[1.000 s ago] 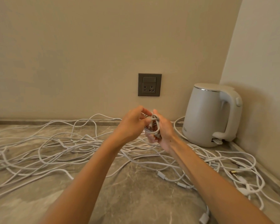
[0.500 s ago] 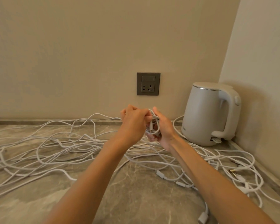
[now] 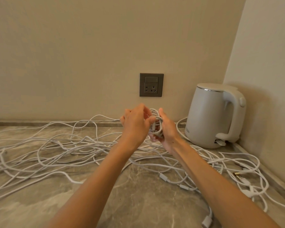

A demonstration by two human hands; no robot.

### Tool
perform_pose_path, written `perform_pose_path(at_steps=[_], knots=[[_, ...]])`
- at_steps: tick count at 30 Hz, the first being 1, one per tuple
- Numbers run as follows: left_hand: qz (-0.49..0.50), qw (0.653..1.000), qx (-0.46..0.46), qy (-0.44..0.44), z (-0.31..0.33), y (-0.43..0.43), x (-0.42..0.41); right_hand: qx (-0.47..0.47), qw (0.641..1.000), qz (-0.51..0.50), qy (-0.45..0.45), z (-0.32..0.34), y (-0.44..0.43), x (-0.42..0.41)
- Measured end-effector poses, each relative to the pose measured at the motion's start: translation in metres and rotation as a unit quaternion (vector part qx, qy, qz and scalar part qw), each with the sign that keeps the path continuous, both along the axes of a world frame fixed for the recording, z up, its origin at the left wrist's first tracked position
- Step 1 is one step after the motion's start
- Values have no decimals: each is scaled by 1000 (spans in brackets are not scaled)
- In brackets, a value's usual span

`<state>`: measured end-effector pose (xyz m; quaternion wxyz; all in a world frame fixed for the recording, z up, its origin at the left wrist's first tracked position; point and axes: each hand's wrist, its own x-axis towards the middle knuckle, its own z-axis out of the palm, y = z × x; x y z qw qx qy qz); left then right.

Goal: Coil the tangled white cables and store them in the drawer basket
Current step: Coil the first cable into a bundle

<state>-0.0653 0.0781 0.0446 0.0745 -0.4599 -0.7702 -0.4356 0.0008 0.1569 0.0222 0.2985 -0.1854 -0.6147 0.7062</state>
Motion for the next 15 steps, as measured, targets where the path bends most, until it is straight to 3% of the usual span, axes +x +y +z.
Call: perform_pose_path(at_steps=[7, 10, 13, 15], knots=[[36, 996, 72, 23, -3, -1, 1, 21, 999, -44, 14, 1, -3, -2], [-15, 995, 49, -86, -6, 2, 4, 24, 998, -53, 29, -1, -2, -3], [-78, 971, 54, -218, -8, 3, 4, 31, 998, -54, 31, -2, -2, -6], [-84, 966, 43, -241, -9, 4, 2, 45, 997, -52, 25, -4, -1, -7]])
